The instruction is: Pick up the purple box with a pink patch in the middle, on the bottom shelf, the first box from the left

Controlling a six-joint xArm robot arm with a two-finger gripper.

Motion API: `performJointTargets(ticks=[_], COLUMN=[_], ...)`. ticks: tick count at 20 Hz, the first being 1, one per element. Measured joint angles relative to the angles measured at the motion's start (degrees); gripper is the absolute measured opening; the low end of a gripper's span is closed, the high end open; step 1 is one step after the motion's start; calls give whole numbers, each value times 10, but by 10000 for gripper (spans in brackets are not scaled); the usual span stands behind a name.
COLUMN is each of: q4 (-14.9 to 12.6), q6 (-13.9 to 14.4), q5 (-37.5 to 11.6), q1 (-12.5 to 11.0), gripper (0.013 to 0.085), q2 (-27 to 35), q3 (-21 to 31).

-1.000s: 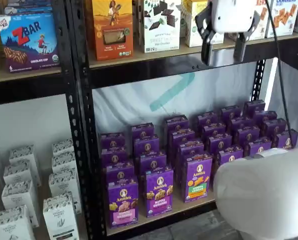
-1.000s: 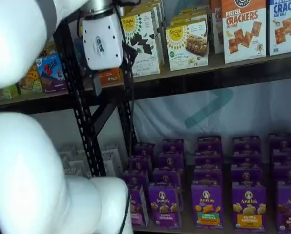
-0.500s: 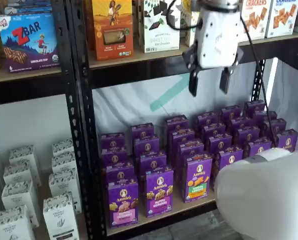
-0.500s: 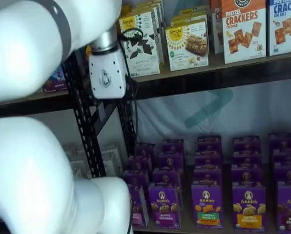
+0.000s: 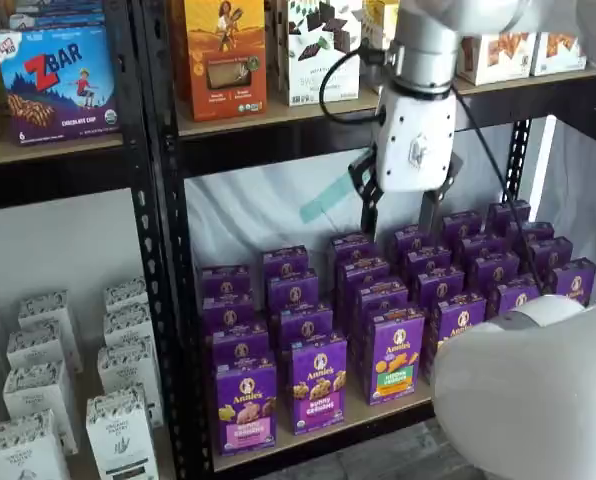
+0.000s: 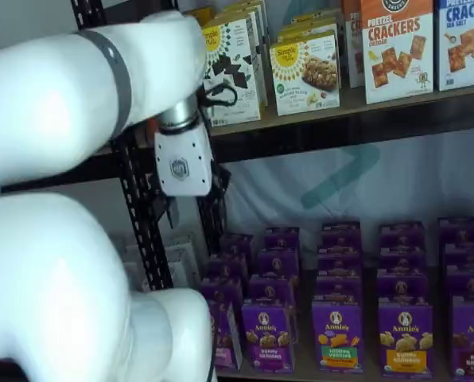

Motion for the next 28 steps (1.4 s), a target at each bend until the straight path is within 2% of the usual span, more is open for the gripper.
performJointTargets(ticks=[7,13,19,28], q4=[4,-8,-7,-23], q6=[11,44,69,98], q5=[-102,-202,-308,-431], q1=[18,52,83,105], gripper=[850,850,850,850], q2=[27,64,142,282], q3=[68,119,150,152])
